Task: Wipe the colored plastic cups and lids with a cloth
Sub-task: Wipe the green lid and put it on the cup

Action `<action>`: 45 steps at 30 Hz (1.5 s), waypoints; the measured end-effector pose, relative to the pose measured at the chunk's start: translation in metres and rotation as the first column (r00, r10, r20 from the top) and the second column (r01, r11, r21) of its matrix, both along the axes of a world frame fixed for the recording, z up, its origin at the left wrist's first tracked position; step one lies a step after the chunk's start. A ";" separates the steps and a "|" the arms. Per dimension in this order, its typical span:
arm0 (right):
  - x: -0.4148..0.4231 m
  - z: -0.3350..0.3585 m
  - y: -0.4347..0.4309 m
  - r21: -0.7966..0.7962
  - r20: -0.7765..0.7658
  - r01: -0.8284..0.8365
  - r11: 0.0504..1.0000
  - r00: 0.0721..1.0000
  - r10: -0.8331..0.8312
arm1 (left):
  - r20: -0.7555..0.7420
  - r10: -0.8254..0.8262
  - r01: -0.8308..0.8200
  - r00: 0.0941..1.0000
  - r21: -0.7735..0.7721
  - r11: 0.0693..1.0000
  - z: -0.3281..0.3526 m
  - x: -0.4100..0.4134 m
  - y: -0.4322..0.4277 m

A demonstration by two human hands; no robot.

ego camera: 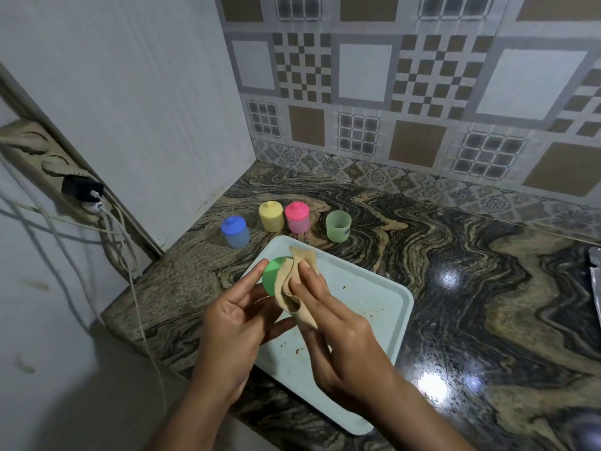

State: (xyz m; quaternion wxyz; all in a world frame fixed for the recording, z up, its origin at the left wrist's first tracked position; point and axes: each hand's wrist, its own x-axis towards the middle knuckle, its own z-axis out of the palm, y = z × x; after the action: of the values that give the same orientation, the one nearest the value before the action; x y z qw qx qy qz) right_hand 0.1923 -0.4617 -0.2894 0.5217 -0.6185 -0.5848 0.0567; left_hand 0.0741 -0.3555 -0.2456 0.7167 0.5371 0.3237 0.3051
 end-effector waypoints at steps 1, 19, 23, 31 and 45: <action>0.000 -0.003 0.002 -0.002 -0.005 0.004 1.000 1.000 -0.004 | -0.007 -0.009 0.009 1.000 0.006 1.000 0.000 -0.001 0.001; 0.000 0.007 -0.004 -0.018 -0.358 0.096 0.995 0.929 -0.096 | -0.026 -0.054 0.052 0.998 -0.068 0.996 0.001 -0.008 0.015; -0.002 0.006 -0.005 -0.038 -0.350 0.127 0.991 0.928 -0.132 | -0.048 0.012 -0.013 0.999 -0.015 1.000 0.001 -0.002 0.004; -0.004 0.007 -0.002 0.059 -0.070 0.078 0.995 0.995 -0.074 | -0.018 0.112 -0.113 0.994 -0.052 0.992 0.005 0.008 0.005; 0.003 0.002 0.009 0.105 -0.055 0.117 0.988 0.992 -0.112 | -0.039 0.003 -0.003 0.999 0.005 1.000 0.008 0.002 0.008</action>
State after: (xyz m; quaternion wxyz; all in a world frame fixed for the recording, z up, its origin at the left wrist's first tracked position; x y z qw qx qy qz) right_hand 0.1954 -0.4524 -0.2878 0.5711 -0.6204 -0.5374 0.0101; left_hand 0.0763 -0.3478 -0.2379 0.7083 0.5444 0.3378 0.2964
